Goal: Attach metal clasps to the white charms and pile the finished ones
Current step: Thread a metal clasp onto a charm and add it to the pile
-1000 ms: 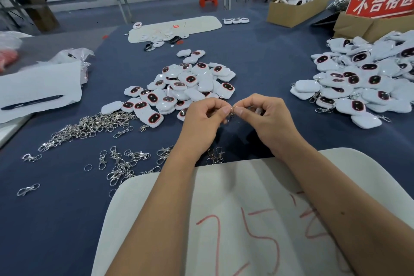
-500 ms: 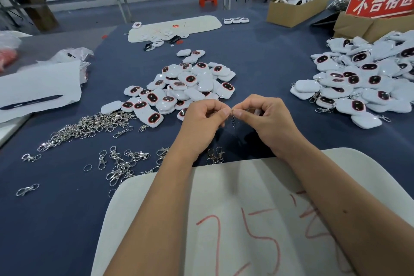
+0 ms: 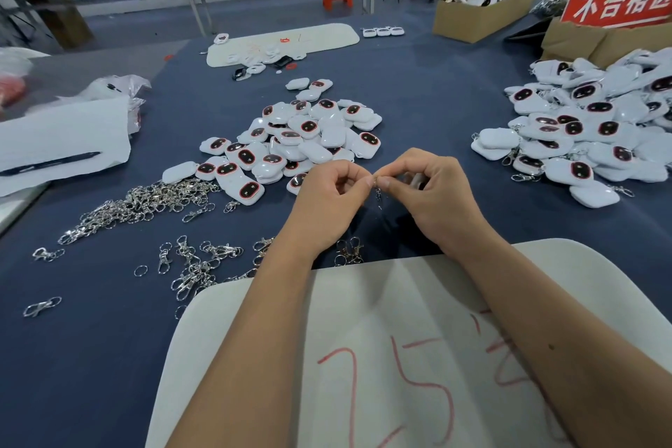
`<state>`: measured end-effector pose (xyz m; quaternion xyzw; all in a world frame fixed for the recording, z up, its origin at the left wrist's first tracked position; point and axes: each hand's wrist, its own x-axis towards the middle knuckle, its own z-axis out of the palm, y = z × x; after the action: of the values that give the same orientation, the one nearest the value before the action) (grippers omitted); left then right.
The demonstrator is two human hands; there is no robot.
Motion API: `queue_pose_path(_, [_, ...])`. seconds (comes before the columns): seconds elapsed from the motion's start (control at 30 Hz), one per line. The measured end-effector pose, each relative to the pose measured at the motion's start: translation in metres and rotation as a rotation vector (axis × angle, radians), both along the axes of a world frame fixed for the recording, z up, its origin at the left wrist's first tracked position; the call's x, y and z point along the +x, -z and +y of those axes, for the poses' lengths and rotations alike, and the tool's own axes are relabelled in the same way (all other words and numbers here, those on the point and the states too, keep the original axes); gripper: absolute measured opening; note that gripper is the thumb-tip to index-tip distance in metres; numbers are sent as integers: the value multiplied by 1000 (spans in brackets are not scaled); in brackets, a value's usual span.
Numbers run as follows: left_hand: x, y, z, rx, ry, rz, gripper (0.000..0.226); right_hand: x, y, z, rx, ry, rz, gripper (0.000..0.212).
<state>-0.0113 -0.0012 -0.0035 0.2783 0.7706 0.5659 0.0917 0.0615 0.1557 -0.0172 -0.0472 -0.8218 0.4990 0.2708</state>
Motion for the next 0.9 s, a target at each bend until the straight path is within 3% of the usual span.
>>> queue_pose_path(0.33, [4,0,6,79,-84,69,13,-1,-3,-4,20,10,-82,9])
queue_pose_path(0.67, [6,-1,6,88,-66,128,11,4,-7,-2,-185,21,-35,13])
queue_pose_path(0.9, [7,0,7,59,-80,257,11,3,-6,-4,-59,38,28,14])
